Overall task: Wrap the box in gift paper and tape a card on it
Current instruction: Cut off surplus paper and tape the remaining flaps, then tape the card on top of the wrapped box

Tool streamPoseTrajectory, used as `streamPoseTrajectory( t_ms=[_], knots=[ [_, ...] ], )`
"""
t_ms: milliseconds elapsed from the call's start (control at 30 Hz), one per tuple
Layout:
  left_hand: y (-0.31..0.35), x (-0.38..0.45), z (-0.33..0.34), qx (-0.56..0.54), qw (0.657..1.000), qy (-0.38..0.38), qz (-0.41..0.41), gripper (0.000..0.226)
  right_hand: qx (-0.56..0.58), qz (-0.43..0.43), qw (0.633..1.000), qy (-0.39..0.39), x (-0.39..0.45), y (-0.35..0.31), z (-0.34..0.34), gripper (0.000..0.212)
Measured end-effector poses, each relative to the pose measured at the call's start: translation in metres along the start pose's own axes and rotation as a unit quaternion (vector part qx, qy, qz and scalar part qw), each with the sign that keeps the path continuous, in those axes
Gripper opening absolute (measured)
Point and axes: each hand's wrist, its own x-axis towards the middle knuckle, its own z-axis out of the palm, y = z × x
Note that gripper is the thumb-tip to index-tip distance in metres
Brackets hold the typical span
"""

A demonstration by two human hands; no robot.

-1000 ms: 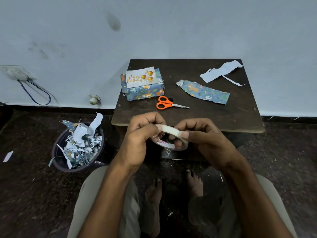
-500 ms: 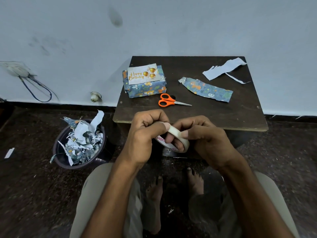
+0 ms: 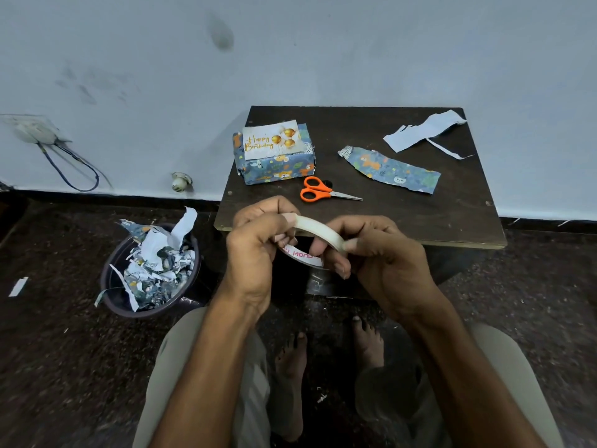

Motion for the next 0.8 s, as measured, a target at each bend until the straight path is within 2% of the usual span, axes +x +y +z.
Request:
streamPoseTrajectory(
  t_ms=[167, 300, 400, 500, 600, 800],
  knots=[
    [-0.003, 0.002, -0.007, 0.086, 0.994, -0.057, 0.023, 0.018, -0.035, -0.007, 0.999, 0.023, 0.001, 0.0, -0.003, 0.031],
    [-0.006, 0.0, -0.009, 0.243, 0.958, -0.144, 0.05, 0.024, -0.147, -0.009, 0.988, 0.044, 0.006, 0.004, -0.005, 0.032],
    [-0.007, -0.001, -0.005, 0.298, 0.943, -0.139, 0.052, 0.024, -0.176, -0.013, 0.983, 0.052, 0.006, 0.007, -0.008, 0.027],
    [-0.003, -0.001, -0.001, 0.226, 0.962, -0.151, 0.008, 0.021, -0.145, -0.04, 0.986, 0.07, 0.005, 0.008, -0.01, 0.02],
    [0.0, -0.003, 0.003, 0.16, 0.972, -0.164, -0.042, 0.018, -0.102, -0.06, 0.983, 0.139, 0.006, 0.009, -0.009, 0.042],
    [0.0, -0.005, 0.006, 0.116, 0.975, -0.176, -0.067, 0.03, -0.087, -0.064, 0.971, 0.215, 0.01, 0.017, -0.005, 0.059]
  ],
)
